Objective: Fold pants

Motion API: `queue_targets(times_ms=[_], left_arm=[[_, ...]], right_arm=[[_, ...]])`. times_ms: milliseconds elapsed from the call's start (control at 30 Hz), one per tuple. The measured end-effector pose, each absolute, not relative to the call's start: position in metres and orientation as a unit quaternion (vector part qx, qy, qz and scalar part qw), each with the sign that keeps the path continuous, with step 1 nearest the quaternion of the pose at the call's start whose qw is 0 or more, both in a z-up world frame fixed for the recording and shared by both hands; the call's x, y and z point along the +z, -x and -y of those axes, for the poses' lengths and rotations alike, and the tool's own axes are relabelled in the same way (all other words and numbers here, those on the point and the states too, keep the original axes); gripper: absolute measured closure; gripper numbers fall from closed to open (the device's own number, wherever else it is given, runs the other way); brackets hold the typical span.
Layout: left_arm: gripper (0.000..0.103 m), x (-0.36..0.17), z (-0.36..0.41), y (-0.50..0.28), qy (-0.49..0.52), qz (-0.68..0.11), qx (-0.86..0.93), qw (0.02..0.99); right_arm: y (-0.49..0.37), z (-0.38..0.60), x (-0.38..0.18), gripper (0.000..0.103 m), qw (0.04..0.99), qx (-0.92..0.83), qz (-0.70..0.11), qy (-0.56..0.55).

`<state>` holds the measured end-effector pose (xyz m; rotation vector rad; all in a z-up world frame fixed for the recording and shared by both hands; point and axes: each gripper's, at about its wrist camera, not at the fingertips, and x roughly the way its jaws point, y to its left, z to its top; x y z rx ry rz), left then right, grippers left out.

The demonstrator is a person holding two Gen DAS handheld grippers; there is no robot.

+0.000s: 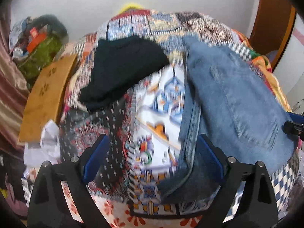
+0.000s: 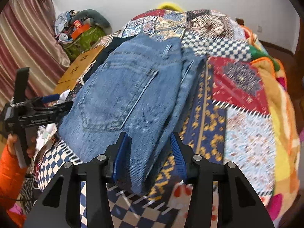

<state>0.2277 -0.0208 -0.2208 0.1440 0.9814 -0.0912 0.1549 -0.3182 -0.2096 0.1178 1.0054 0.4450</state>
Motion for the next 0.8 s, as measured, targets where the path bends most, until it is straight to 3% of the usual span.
queue_targets(times_ms=[300,667,700,800], left_arm=[[0.008,-0.187,0.04,-0.312,-0.018,-0.454,-0.094,0.886],[0.008,-0.225,0.081,-0.396,-0.018,-0.501,-0.134,0.855],[0.008,-0.23,0.082,-0.4,-0.018,-0.506,-0.136,0.852],[0.008,-0.238,0.084,-0.408,-0.002,-0.514,-0.145,0.845]], right_arm=[[-0.207,0.337,-0.182,0.058,0.88,0.188,-0.432,-0.06],[-0.298,0.316,-0.203,0.059,0.874,0.215,-0.433,-0.05],[-0.306,0.313,-0.208,0.061,0.872,0.214,-0.437,-0.051],[-0.327,0.304,-0.23,0.078,0.864,0.2,-0.46,-0.039]])
